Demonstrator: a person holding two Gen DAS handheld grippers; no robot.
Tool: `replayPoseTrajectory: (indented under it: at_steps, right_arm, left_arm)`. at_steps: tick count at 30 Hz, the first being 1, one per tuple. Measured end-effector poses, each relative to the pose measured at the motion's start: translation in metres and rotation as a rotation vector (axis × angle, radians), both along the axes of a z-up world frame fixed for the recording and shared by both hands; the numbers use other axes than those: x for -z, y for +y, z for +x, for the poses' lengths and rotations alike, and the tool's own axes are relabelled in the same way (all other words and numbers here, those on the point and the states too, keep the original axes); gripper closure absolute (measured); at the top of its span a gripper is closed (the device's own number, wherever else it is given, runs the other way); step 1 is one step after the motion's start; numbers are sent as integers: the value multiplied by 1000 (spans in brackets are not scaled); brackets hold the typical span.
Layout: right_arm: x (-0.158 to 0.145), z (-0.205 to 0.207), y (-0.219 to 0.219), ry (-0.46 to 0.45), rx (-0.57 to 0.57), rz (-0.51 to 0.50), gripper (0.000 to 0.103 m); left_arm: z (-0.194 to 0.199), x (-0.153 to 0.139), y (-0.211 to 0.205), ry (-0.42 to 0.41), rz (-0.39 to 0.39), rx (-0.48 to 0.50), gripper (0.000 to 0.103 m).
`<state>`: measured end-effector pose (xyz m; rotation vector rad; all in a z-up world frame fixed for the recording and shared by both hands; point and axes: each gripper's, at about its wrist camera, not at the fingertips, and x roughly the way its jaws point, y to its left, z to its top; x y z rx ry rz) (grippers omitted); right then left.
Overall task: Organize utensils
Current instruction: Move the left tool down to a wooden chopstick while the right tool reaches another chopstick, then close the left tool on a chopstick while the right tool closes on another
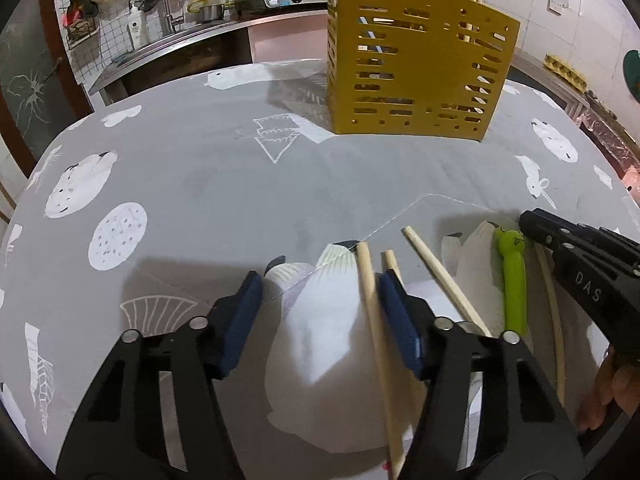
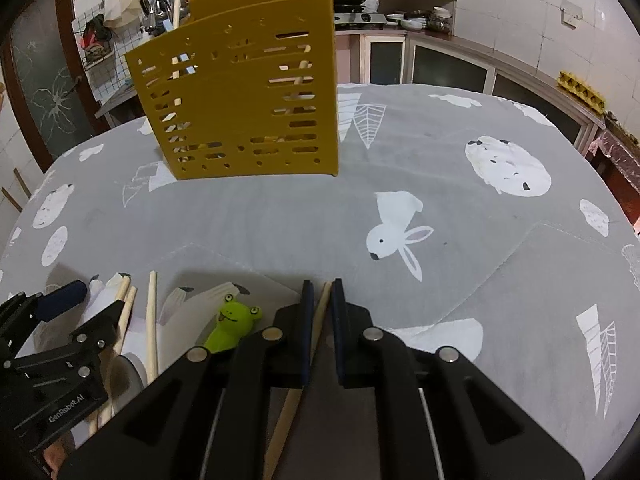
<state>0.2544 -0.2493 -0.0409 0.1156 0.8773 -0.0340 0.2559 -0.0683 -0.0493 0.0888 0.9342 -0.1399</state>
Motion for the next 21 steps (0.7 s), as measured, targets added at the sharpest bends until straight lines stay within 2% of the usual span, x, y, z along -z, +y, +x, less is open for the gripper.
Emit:
replayPoseTrajectory:
  at_steps: [7,8,13,21]
  right_arm:
    - [0,5,0,2,11,18,94]
    - [0,6,-1,2,13,24,94]
    - [0,6,-3,-5,18,47,95]
    - [-3,4,-4,-18,19,55,95]
  left_arm:
    - [6,-2,-15,11,22,30,70]
    - [7,-3,-16,12,19,32,72]
    - [10,-4,-14,27,-14,29,93]
    - [11,-5,-11,31,-45,22,97]
